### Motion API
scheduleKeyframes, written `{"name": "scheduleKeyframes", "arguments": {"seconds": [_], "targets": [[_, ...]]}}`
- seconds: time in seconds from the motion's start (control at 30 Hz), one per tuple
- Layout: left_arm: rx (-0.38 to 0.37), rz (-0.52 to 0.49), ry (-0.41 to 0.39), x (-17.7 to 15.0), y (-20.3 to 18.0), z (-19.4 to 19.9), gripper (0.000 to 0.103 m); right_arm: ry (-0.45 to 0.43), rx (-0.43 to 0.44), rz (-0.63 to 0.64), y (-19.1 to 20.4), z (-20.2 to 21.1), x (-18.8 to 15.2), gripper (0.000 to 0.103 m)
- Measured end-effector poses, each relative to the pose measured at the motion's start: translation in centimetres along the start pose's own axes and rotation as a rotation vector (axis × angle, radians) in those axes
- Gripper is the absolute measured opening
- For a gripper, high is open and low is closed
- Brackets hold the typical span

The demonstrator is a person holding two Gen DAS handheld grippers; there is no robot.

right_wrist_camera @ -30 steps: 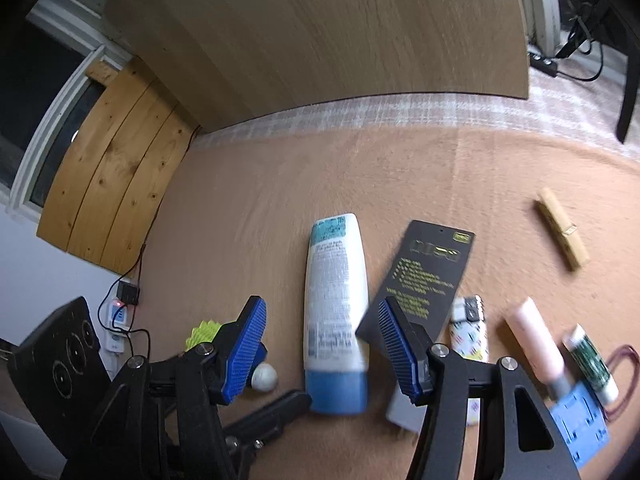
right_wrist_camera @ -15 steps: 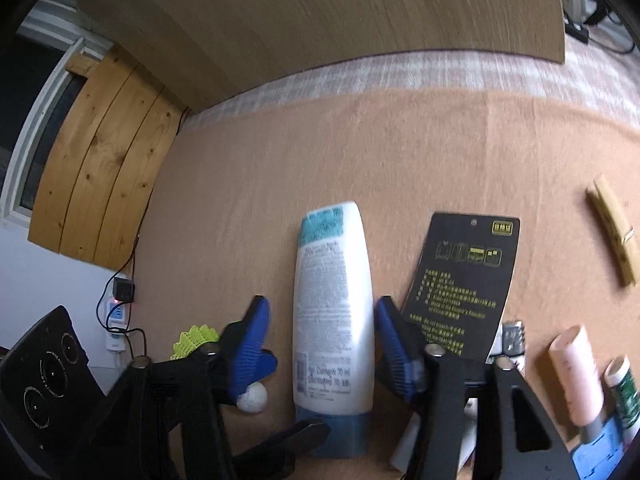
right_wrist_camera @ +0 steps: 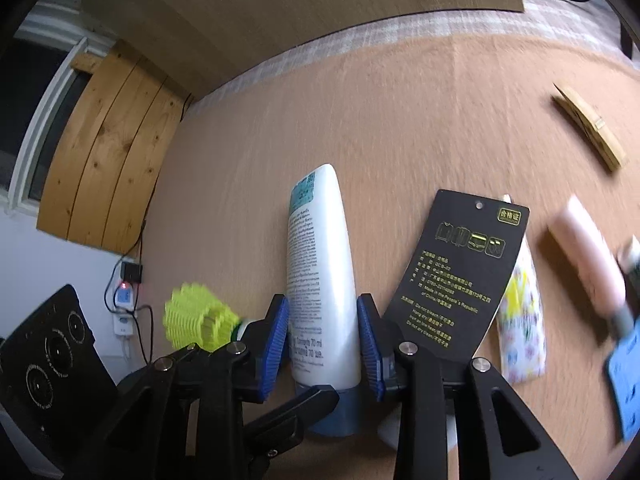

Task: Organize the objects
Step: 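Close the right tool on the lotion bottle and lift it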

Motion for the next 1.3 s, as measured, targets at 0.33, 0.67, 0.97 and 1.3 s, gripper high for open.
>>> {"name": "scheduleKeyframes", "arguments": {"seconds": [0.33,0.67,0.97,1.3], "targets": [[-0.013,-0.043,0.028,-6.2,-2.7,2.1,0.047,0.004,0.001,0.017,1.4,2.1,-7.2,0.031],[-0.036,-0.096,0.074,-10.2,-6.1,2.6,0.047,0.010,-0.056,0.042,-0.5,5.4,-11.2,0.034],[-0.038,-0.083,0.061,-9.3,-5.6,3.3,0.058,-0.037,-0.092,0.057,0.0,8.3,-11.5,0.042],[-0.081,-0.062,0.095,-8.8,-4.8,2.2,0.057,0.011,-0.063,-0.005,0.7,6.2,-12.2,0.042]]}}
Point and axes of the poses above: each gripper's, at about its wrist camera, not at the fingertips, and z roughly against the way its jaws point, y to its left, x to its top, the point moved 10 cm from there along -z, roughly the way its jaws point, and after that the axes turned 7 degrees about x, right-handed, at the moved point
